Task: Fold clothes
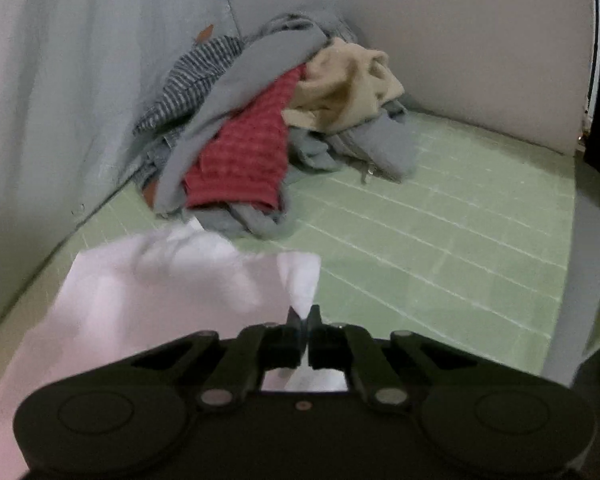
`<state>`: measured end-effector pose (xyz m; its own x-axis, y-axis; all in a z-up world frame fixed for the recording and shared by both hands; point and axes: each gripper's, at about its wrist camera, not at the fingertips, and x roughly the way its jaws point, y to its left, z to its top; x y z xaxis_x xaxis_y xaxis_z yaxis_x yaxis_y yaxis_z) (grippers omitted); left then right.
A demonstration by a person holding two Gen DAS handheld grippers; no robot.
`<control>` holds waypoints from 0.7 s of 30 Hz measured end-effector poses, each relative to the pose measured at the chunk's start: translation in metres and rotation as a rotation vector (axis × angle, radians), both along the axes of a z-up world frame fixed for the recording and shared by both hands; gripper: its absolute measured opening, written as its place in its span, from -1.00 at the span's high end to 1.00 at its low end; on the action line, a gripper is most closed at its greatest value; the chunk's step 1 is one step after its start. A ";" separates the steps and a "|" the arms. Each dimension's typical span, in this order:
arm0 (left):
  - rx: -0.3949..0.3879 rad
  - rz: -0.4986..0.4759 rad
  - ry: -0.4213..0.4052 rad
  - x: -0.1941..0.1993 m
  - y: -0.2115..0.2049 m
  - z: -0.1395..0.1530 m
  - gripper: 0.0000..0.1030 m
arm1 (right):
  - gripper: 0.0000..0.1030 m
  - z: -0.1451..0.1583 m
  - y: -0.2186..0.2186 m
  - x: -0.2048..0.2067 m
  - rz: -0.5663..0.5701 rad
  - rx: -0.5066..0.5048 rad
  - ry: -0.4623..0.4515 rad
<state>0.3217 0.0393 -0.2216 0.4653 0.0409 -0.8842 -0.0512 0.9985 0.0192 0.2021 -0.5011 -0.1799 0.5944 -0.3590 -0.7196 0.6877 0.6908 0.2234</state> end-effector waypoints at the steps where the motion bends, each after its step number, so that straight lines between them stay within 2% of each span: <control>1: -0.001 -0.003 0.006 0.002 0.001 0.000 -1.00 | 0.95 -0.011 -0.001 0.002 0.000 0.007 0.034; 4: -0.002 -0.012 0.011 0.004 0.001 0.000 -1.00 | 0.90 -0.035 0.002 0.010 0.018 -0.015 0.128; 6: -0.003 -0.012 0.011 0.001 0.002 0.002 -1.00 | 0.61 -0.028 0.009 0.016 0.028 -0.096 0.163; 8: -0.002 -0.010 0.007 0.000 0.002 0.002 -1.00 | 0.45 -0.017 0.016 0.022 0.026 -0.207 0.180; 10: -0.002 -0.008 0.002 -0.002 0.001 0.001 -1.00 | 0.41 -0.010 0.020 0.028 0.052 -0.275 0.178; 11: -0.001 -0.008 0.002 -0.002 0.001 0.000 -1.00 | 0.30 -0.007 0.022 0.031 0.066 -0.296 0.175; 12: -0.001 -0.008 0.002 -0.002 0.000 0.000 -1.00 | 0.19 -0.006 0.022 0.035 0.079 -0.290 0.167; 15: -0.001 -0.007 0.001 -0.002 0.000 0.000 -1.00 | 0.09 -0.010 0.023 0.047 0.124 -0.252 0.156; 16: -0.001 -0.007 -0.001 -0.003 0.000 0.000 -1.00 | 0.05 -0.012 0.024 0.051 0.132 -0.251 0.168; 18: -0.001 -0.008 -0.003 -0.003 0.000 0.000 -1.00 | -0.17 -0.017 0.029 0.057 0.124 -0.276 0.217; 21: -0.001 -0.003 -0.009 -0.005 0.000 0.000 -1.00 | -0.37 -0.022 0.022 0.052 0.014 -0.261 0.267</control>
